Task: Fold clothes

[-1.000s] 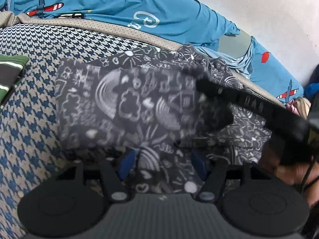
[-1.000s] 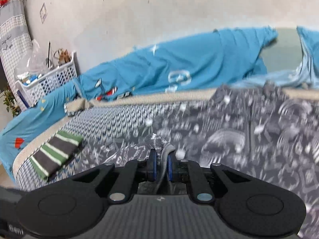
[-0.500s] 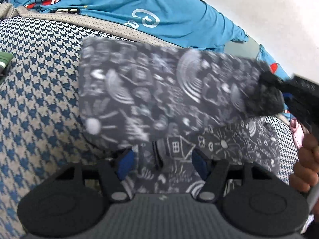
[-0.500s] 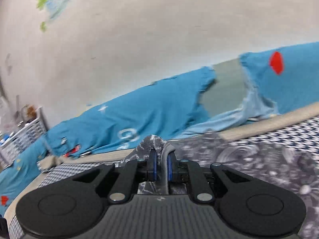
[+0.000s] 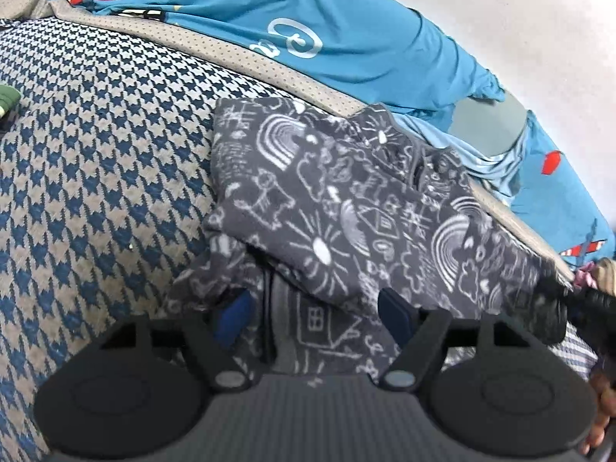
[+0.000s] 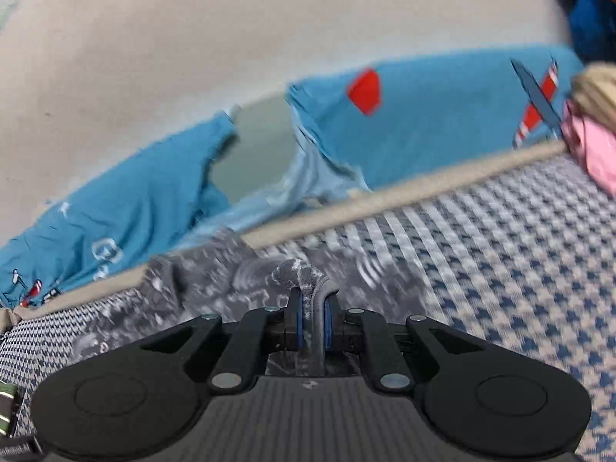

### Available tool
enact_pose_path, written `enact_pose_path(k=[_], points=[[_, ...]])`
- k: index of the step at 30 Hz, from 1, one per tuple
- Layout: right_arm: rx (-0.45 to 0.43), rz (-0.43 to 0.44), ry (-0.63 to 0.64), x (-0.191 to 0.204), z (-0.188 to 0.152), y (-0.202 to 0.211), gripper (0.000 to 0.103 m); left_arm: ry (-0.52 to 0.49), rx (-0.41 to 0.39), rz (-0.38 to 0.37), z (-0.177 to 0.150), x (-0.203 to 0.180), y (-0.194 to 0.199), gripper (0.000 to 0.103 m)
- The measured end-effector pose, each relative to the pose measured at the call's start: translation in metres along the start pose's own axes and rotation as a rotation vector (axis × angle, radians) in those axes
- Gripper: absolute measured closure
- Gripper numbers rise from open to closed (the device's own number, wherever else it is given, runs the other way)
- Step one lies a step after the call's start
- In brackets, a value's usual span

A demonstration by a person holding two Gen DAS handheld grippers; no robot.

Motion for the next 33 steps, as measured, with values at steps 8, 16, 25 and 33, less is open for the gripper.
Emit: enact_pose_path(k=[8,16,25,33], points=[[0.012,-0.013,-0.046,-0.025,-0.003,0.0,0.071,0.018,-0.019,0.033,0.005,0.008,0.005,0.032],[-0.056,-0.023,-0.049,-0.031,0.005,0.01,0.07,0.004,-0.003,0.101,0.004,0.012,0.004,0.033],[-0.069,0.035,0.058,-0.011,-0.002,0.013,0.07,-0.008,0.001,0.138,0.004,0.013,0.004,0.034],[0.029,0.056,0.112,-0.006,-0.013,-0.008,0.07,-0.018,0.006,0.152,0.003,0.013,0.003,0.034]])
Point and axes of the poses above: each gripper's, at about its wrist camera, not at the fingertips, and y roughly against the way its jaws point, x to its left, z to its top, the point moved 5 cm from there along -y, roughly the way its jaws point, and after that the axes turned 15 degrees about x, right-handed, at the moved point
